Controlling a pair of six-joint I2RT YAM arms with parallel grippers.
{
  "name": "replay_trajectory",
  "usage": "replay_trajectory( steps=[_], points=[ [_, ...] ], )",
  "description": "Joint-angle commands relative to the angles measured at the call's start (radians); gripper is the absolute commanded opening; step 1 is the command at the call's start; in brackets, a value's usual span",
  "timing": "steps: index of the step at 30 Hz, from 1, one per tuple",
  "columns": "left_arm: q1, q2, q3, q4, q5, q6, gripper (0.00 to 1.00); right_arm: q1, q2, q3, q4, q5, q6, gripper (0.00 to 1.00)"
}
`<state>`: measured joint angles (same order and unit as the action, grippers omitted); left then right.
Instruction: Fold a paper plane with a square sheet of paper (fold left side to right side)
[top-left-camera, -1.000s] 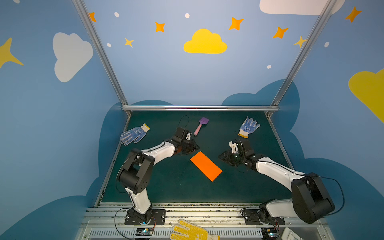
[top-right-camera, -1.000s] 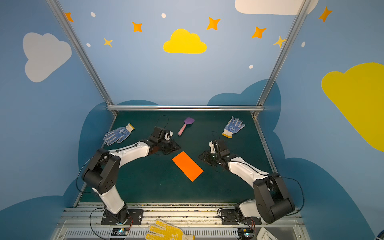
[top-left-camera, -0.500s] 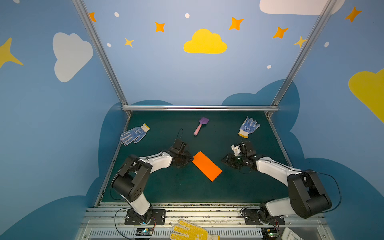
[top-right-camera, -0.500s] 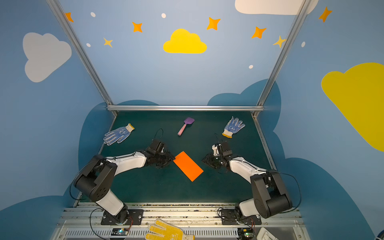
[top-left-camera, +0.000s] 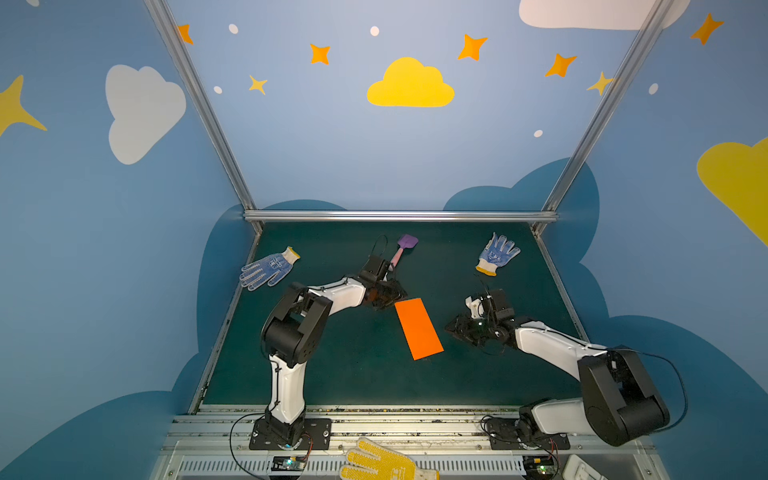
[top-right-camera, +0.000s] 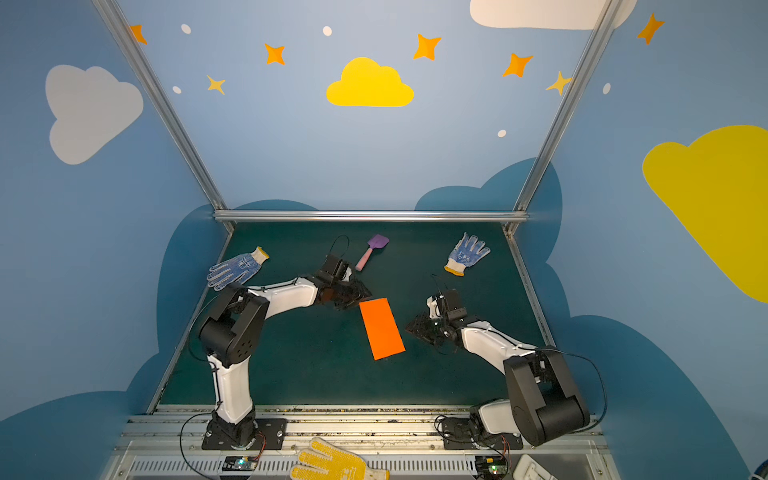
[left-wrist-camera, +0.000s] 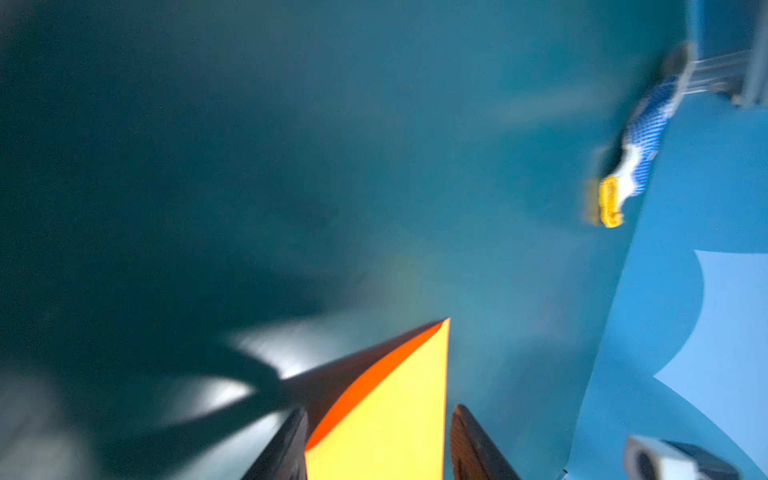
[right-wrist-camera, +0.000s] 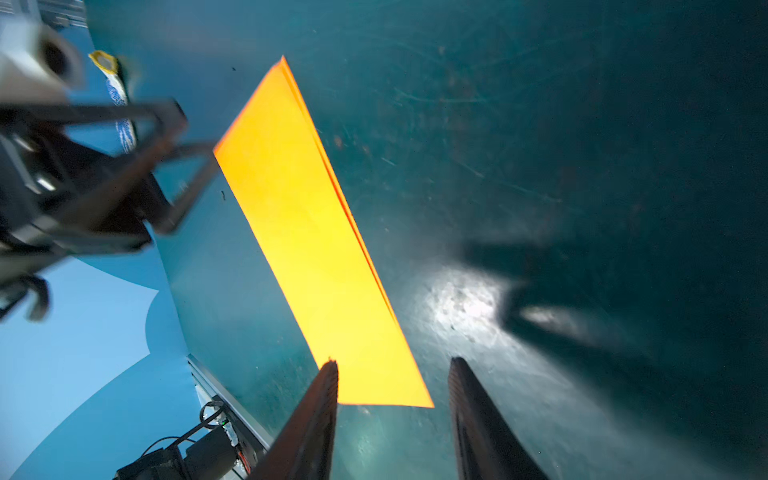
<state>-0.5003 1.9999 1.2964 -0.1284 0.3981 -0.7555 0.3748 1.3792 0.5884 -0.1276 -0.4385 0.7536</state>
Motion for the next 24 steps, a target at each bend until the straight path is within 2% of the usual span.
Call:
replay_trajectory(
  steps=[1,5,9,18,24],
  points=[
    [0.031,-0.002,0.084,-0.142,-0.014,0.148,0.56,0.0,-0.028,-0.009,0.005,-0.004,0.013,0.45],
    [0.062,-0.076,0.035,-0.144,-0.027,0.182,0.56,0.002,-0.048,-0.019,0.002,-0.013,0.019,0.48],
    [0.054,-0.107,-0.003,-0.105,0.039,0.224,0.55,0.021,-0.041,-0.025,0.023,-0.021,0.036,0.53],
    [0.011,-0.008,0.062,-0.112,0.125,0.275,0.49,0.157,0.002,-0.045,0.082,0.04,0.11,0.55],
    [-0.004,0.058,0.113,-0.117,0.137,0.28,0.47,0.194,0.013,-0.07,0.116,0.059,0.144,0.55]
  ],
)
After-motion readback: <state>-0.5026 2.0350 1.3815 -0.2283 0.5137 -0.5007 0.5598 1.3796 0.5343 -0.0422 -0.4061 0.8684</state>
